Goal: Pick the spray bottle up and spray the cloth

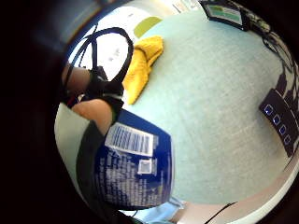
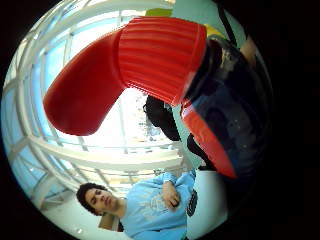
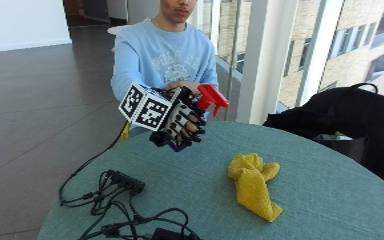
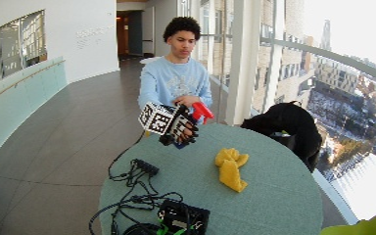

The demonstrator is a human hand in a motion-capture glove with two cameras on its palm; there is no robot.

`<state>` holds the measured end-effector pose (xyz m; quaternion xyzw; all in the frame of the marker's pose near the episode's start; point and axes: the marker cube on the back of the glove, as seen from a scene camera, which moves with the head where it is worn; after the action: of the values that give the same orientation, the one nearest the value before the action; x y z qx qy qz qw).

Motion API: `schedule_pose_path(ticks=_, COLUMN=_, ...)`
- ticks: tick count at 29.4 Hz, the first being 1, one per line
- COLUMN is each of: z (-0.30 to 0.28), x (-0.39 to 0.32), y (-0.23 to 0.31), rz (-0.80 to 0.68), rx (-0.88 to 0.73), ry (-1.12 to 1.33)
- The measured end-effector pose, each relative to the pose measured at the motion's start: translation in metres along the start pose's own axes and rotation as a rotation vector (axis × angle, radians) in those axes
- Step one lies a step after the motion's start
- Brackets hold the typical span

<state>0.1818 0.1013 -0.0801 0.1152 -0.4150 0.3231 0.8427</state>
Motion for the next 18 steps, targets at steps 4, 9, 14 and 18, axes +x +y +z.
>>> schedule_pose_path(ticks=4, z=0.004, x=-0.006, y=-0.002, rz=0.021, rx=-0.025, ry=0.025)
schedule_pose_path(ticks=9, z=0.01, x=-0.008, y=-0.004, rz=0.043, rx=-0.056, ry=0.02)
schedule_pose_path(ticks=14, z=0.017, x=-0.008, y=-0.004, rz=0.051, rx=-0.075, ry=0.042)
schedule_pose_path(ticks=18, z=0.021, x=-0.007, y=-0.004, rz=0.066, rx=-0.096, ry=0.054)
